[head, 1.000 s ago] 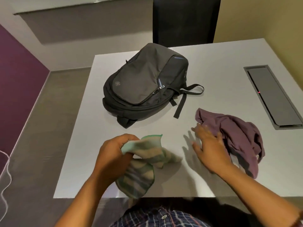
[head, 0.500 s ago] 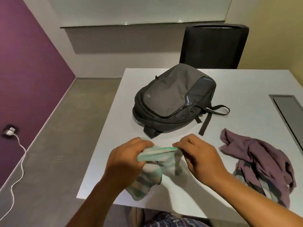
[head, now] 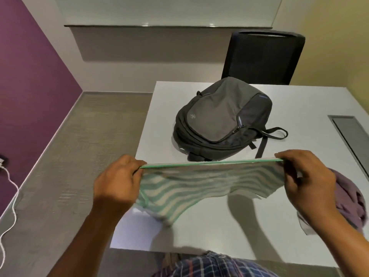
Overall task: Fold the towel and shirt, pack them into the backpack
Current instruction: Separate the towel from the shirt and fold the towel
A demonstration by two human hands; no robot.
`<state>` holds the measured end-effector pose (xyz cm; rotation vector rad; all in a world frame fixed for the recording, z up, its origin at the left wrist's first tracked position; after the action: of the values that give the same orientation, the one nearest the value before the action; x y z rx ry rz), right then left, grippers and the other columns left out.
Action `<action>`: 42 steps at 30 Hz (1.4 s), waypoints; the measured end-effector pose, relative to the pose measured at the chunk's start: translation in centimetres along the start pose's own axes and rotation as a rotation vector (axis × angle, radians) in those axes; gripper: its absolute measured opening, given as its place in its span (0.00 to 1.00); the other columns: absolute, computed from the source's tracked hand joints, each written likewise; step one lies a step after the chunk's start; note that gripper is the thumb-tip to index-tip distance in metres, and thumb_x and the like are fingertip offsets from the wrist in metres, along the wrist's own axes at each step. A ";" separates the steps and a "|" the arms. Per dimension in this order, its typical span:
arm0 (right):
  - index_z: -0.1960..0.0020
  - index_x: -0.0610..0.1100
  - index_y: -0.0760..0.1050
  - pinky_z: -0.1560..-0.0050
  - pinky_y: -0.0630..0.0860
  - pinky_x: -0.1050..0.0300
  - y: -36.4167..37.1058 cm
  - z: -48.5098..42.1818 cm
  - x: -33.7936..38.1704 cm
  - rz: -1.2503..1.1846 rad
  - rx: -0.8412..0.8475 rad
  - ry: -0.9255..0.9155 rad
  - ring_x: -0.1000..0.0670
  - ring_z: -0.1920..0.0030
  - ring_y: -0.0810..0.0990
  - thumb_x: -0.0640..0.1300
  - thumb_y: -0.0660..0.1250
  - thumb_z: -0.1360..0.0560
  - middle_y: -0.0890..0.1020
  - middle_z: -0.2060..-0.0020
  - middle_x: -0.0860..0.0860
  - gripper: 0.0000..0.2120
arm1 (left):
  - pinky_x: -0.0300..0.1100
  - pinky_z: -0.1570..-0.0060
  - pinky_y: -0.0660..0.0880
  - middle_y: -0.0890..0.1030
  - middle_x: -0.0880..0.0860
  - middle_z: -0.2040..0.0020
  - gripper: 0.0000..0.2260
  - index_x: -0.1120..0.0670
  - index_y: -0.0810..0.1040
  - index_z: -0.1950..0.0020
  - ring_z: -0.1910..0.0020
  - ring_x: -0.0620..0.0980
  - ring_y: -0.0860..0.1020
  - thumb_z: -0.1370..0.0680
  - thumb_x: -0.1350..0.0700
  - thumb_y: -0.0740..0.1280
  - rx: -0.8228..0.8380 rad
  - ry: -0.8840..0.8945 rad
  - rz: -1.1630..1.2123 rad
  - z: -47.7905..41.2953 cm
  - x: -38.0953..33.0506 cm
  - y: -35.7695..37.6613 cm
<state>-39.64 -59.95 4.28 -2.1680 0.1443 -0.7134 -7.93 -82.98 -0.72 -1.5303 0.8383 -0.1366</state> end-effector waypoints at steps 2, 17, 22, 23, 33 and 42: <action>0.49 0.38 0.81 0.47 0.64 0.79 -0.9 0.1 -0.2 0.028 -0.023 0.062 0.51 0.53 0.77 0.32 0.62 0.28 0.83 0.55 0.43 0.12 | 0.43 0.60 0.71 0.79 0.46 0.52 0.12 0.45 0.78 0.46 0.56 0.53 0.78 0.21 0.50 0.56 -0.051 -0.024 0.035 -0.4 0.7 -0.6; 0.51 0.55 0.81 0.59 0.80 0.48 -5.8 -3.8 -3.6 0.029 0.279 0.094 0.51 0.60 0.84 0.43 0.69 0.26 0.85 0.60 0.56 0.08 | 0.36 0.62 0.75 0.81 0.42 0.59 0.09 0.44 0.82 0.60 0.61 0.41 0.79 0.32 0.40 0.73 0.193 0.356 0.351 -6.4 -2.6 -5.4; 0.51 0.46 0.82 0.57 0.76 0.52 2.1 -7.2 -8.5 0.090 0.390 0.119 0.44 0.59 0.82 0.36 0.71 0.26 0.85 0.60 0.48 0.08 | 0.46 0.60 0.75 0.77 0.46 0.59 0.05 0.51 0.84 0.54 0.60 0.48 0.77 0.28 0.60 0.74 0.237 0.355 0.065 -10.5 0.1 2.5; 0.51 0.47 0.82 0.55 0.78 0.49 3.9 -7.2 -9.8 0.122 0.417 0.123 0.42 0.57 0.83 0.37 0.70 0.26 0.85 0.58 0.46 0.08 | 0.46 0.61 0.74 0.77 0.49 0.58 0.06 0.53 0.84 0.54 0.60 0.51 0.77 0.27 0.63 0.72 0.239 0.317 0.010 -11.0 0.8 4.0; 0.48 0.46 0.82 0.57 0.77 0.48 12.2 -3.0 -14.0 0.231 0.536 0.101 0.37 0.54 0.81 0.38 0.63 0.22 0.85 0.52 0.44 0.10 | 0.45 0.62 0.72 0.78 0.55 0.56 0.06 0.54 0.83 0.53 0.59 0.56 0.76 0.23 0.61 0.67 0.311 0.247 -0.154 -8.8 5.3 11.9; 0.53 0.43 0.82 0.63 0.79 0.49 13.3 4.3 -14.9 0.189 0.625 0.055 0.40 0.59 0.82 0.31 0.71 0.32 0.84 0.58 0.46 0.11 | 0.43 0.70 0.73 0.79 0.50 0.59 0.02 0.54 0.83 0.55 0.63 0.52 0.77 0.26 0.60 0.72 0.286 0.207 -0.185 -3.1 7.7 12.7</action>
<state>-47.94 -60.61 -14.40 -1.5181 0.1317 -0.6082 -9.37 -88.74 -14.71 -1.3347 0.7995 -0.5368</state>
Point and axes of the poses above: each hand's wrist, its own z-axis away from the middle knuckle, its own y-axis out of the palm, x = y × z, the point moved 7 cm from there along -z, towards the middle knuckle
